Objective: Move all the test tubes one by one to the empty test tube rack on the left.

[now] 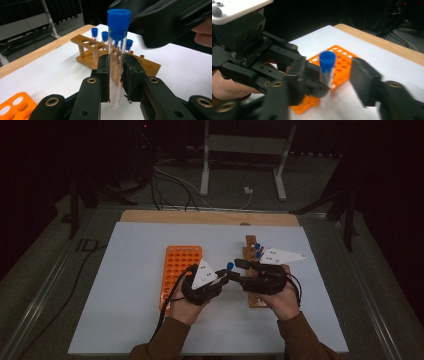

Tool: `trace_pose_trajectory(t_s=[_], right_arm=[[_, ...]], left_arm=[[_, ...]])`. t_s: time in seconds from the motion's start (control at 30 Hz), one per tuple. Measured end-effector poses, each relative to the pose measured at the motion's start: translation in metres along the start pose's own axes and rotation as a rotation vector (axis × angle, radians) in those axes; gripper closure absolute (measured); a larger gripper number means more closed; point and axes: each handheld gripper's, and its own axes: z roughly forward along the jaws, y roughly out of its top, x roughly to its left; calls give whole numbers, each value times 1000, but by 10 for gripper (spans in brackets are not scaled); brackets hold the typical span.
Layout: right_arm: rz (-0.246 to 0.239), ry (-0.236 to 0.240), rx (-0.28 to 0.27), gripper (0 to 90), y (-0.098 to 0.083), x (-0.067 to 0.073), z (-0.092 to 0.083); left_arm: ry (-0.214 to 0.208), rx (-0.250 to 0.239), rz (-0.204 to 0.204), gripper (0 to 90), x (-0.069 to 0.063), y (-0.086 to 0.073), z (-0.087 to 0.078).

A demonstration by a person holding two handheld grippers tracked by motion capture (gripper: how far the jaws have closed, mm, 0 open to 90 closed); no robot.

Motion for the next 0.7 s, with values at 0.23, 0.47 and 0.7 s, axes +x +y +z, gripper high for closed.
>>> trace_pose_trajectory(t_s=[0.23, 0.47, 0.7], right_arm=[[13, -68, -19, 151, -2, -7, -10], [15, -139, -29, 6, -9, -17, -15], [23, -196, -49, 1, -23, -28, -21]], left_arm=[[9, -14, -35, 772, 9, -6, -7], [18, -27, -71, 771, 17, -15, -16], [23, -38, -105, 770, 24, -25, -25]])
